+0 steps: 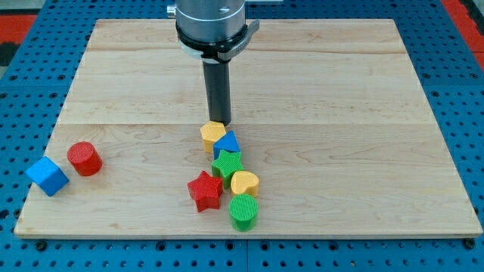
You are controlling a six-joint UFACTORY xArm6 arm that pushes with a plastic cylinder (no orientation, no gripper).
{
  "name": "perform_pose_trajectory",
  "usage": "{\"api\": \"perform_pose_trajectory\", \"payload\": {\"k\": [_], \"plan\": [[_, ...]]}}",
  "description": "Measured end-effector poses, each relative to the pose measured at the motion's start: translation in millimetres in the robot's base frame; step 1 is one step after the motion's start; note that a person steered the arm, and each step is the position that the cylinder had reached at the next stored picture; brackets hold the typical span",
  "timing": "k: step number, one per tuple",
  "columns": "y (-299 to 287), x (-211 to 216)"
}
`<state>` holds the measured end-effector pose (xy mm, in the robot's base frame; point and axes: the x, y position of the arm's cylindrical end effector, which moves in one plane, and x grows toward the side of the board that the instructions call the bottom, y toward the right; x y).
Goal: Point your arm at the right side of the red circle
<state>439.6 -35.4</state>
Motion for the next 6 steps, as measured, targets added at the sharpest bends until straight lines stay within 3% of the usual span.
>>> {"api": "perform_pose_trajectory", "payload": {"k": [3, 6], "plan": [[-47, 22], [-123, 102]]}}
